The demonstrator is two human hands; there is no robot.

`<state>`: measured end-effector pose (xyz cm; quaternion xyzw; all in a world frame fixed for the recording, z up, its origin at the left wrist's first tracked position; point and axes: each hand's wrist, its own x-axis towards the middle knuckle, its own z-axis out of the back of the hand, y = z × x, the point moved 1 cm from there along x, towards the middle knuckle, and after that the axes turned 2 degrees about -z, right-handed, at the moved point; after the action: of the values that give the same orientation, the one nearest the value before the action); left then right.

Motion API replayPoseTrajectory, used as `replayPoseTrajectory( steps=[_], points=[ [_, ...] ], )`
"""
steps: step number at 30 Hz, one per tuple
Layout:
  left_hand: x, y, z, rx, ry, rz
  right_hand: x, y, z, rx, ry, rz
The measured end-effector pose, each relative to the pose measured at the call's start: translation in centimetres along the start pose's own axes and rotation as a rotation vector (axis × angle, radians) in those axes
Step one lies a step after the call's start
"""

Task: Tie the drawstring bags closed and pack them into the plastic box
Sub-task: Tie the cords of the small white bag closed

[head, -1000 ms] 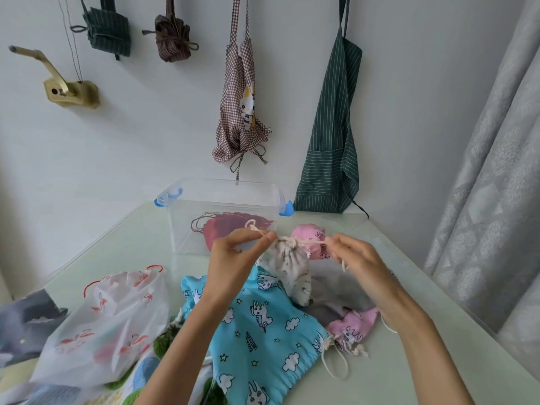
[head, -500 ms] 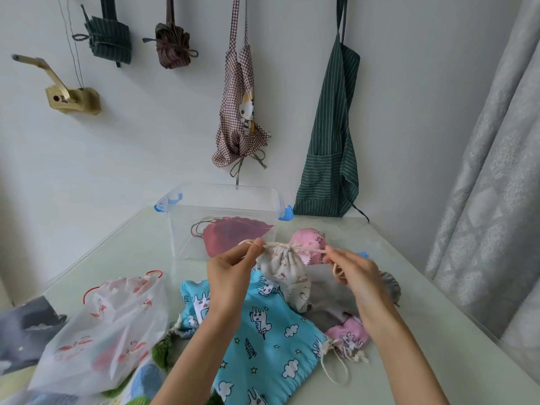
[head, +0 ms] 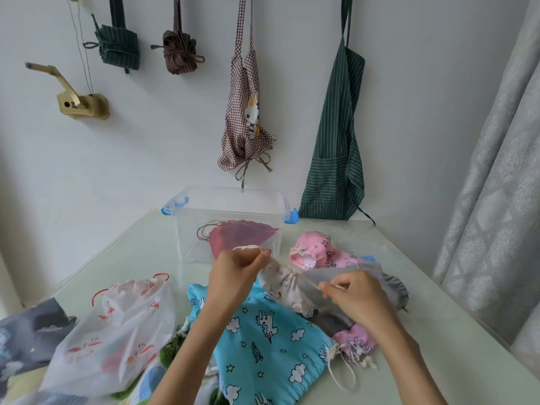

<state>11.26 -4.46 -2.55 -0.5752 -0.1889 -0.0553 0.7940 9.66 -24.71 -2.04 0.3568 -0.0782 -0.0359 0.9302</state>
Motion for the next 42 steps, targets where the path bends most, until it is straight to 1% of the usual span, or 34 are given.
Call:
replayPoseTrajectory(
  steps=[2, 3, 5, 8, 10, 12, 13, 14, 16, 17, 18, 20, 23, 25, 26, 27, 29, 31, 33, 37, 38, 39, 42],
  points=[
    [0.1, -0.3, 0.0, 0.068, 0.030, -0.063, -0.2, 0.1, 0.4, -0.084, 0.102, -0.020],
    [0.0, -0.6, 0.0, 0.030, 0.041, -0.090, -0.2, 0.3, 0.5, -0.112, 0.135, -0.026],
    [-0.3, -1.4, -0.1, -0.173, 0.109, -0.075, -0.3, 0.7, 0.7, -0.148, 0.160, -0.033],
    [-0.5, -2.2, -0.4, -0.465, 0.301, 0.007, -0.6, 1.2, 1.1, -0.153, 0.182, -0.027],
    [-0.6, -2.8, -0.3, -0.659, 0.350, 0.057, -0.8, 1.5, 1.3, -0.089, 0.196, -0.022],
    [-0.5, -3.2, 0.0, -0.819, 0.352, 0.123, -1.0, 1.7, 1.5, -0.027, 0.183, 0.001],
    [-0.4, -3.2, 0.1, -0.820, 0.354, 0.137, -1.0, 1.8, 1.6, -0.025, 0.178, 0.019],
    [-0.5, -3.2, 0.3, -0.733, 0.354, 0.126, -1.1, 1.8, 1.9, -0.031, 0.186, 0.035],
    [-0.6, -2.5, 0.3, -0.406, 0.359, 0.046, -1.3, 1.9, 2.7, 0.002, 0.237, 0.072],
    [-0.7, -2.2, 0.2, -0.270, 0.374, 0.011, -1.4, 2.0, 3.2, 0.053, 0.264, 0.102],
    [-0.7, -2.0, 0.1, -0.182, 0.405, -0.005, -1.5, 2.1, 3.7, 0.110, 0.279, 0.141],
    [-1.0, -1.9, -0.4, -0.071, 0.539, -0.005, -1.8, 2.5, 4.3, 0.181, 0.288, 0.215],
    [-1.8, -2.3, -1.5, 0.054, 0.727, 0.004, -2.1, 3.0, 4.3, 0.121, 0.268, 0.248],
    [-2.4, -2.9, -1.9, 0.075, 0.802, 0.052, -2.2, 3.2, 4.0, 0.067, 0.248, 0.265],
    [-2.6, -3.1, -2.0, 0.089, 0.831, 0.046, -2.3, 3.3, 3.8, 0.046, 0.225, 0.286],
    [-2.7, -3.2, -2.1, 0.123, 0.852, 0.013, -2.3, 3.5, 3.4, 0.042, 0.197, 0.312],
    [-2.8, -3.2, -2.2, 0.181, 0.872, -0.070, -2.4, 4.1, 2.5, 0.121, 0.177, 0.363],
    [-2.8, -3.1, -2.1, 0.161, 0.856, -0.070, -2.2, 4.6, 1.8, 0.237, 0.217, 0.357],
    [-2.5, -2.8, -1.9, 0.084, 0.814, -0.008, -1.8, 3.9, 1.8, 0.261, 0.269, 0.310],
    [-1.5, -2.3, -1.4, -0.137, 0.742, 0.093, -1.5, 1.4, 2.7, 0.042, 0.473, 0.306],
    [-1.4, -2.3, -1.3, -0.167, 0.731, 0.101, -1.5, 1.2, 2.5, 0.030, 0.479, 0.309],
    [-1.4, -2.2, -1.2, -0.186, 0.719, 0.107, -1.5, 1.2, 2.4, 0.035, 0.445, 0.320],
    [-1.3, -1.9, -0.8, -0.217, 0.683, 0.116, -1.3, 1.5, 2.6, 0.124, 0.228, 0.350]
  ],
)
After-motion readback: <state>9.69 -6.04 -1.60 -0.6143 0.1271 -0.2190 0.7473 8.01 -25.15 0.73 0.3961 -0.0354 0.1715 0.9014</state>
